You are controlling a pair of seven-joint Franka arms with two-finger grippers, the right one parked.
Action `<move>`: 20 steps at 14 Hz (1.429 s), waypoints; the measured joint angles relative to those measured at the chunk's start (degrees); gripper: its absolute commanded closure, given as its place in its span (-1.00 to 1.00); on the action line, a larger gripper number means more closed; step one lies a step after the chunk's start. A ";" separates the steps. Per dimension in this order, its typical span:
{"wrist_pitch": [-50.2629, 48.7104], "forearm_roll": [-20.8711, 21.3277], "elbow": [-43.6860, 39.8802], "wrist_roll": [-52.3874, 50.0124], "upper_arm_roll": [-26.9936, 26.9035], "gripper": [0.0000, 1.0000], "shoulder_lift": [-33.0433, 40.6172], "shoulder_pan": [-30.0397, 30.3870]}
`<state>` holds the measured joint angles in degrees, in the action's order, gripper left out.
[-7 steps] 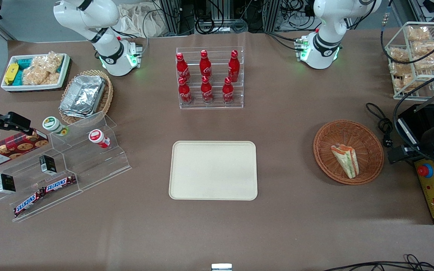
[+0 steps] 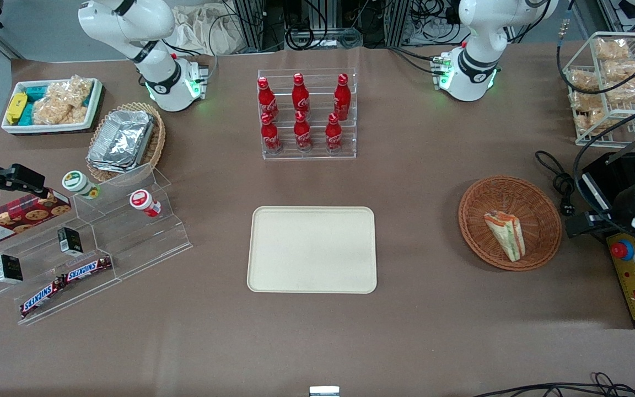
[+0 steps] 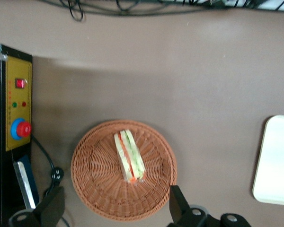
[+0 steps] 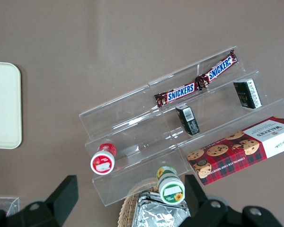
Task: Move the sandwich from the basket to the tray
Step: 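Move the left gripper over the sandwich in the wicker basket, then lower the open left gripper around the sandwich and close it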
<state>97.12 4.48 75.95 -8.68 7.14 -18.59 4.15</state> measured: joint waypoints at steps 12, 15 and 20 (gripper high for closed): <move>23.41 -0.08 27.69 -9.85 -0.52 -0.98 -1.92 1.01; 28.42 -0.11 32.79 -12.24 -0.58 -0.98 -2.39 1.48; 36.33 -0.15 38.53 -13.50 -0.68 -0.65 -4.31 1.73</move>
<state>133.45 4.33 114.48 -22.17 6.46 -22.90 5.88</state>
